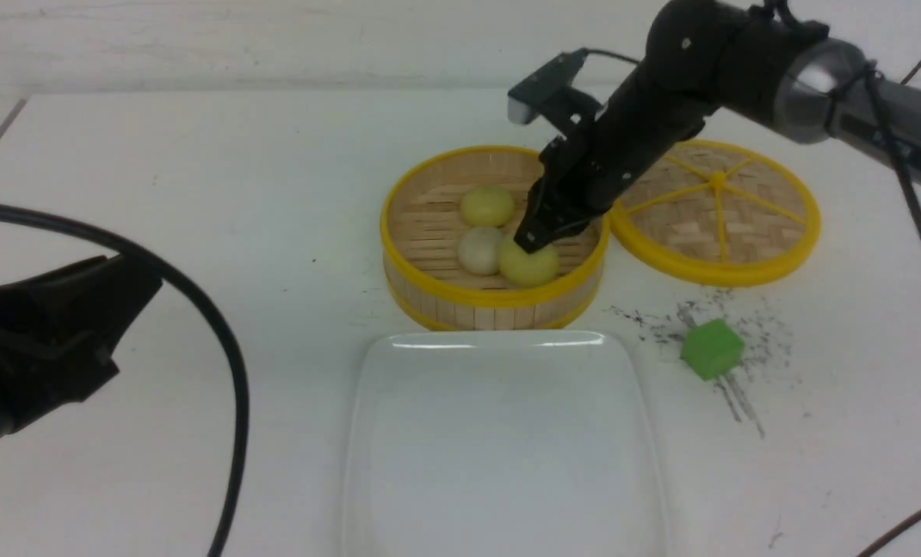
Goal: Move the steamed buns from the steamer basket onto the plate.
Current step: Use the right arm to put the steamed stuffed bun into the plate
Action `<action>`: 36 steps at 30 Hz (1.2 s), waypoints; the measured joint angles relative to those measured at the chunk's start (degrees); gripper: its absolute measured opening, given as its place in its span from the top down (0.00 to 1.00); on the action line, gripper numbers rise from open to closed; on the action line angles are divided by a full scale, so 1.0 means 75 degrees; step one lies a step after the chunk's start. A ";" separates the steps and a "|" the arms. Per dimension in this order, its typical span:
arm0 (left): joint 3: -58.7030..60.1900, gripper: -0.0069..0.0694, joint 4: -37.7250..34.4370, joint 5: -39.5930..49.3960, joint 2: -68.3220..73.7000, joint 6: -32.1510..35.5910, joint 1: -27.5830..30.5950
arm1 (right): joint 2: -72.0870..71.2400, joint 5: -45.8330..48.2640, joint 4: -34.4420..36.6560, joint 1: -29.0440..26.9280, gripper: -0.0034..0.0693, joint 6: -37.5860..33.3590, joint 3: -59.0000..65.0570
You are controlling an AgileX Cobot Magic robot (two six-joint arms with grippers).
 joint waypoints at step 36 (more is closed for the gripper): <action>0.0000 0.53 0.0000 0.0148 0.0000 0.0035 0.0000 | -0.1432 0.0881 0.0113 0.0002 0.94 0.0256 0.3382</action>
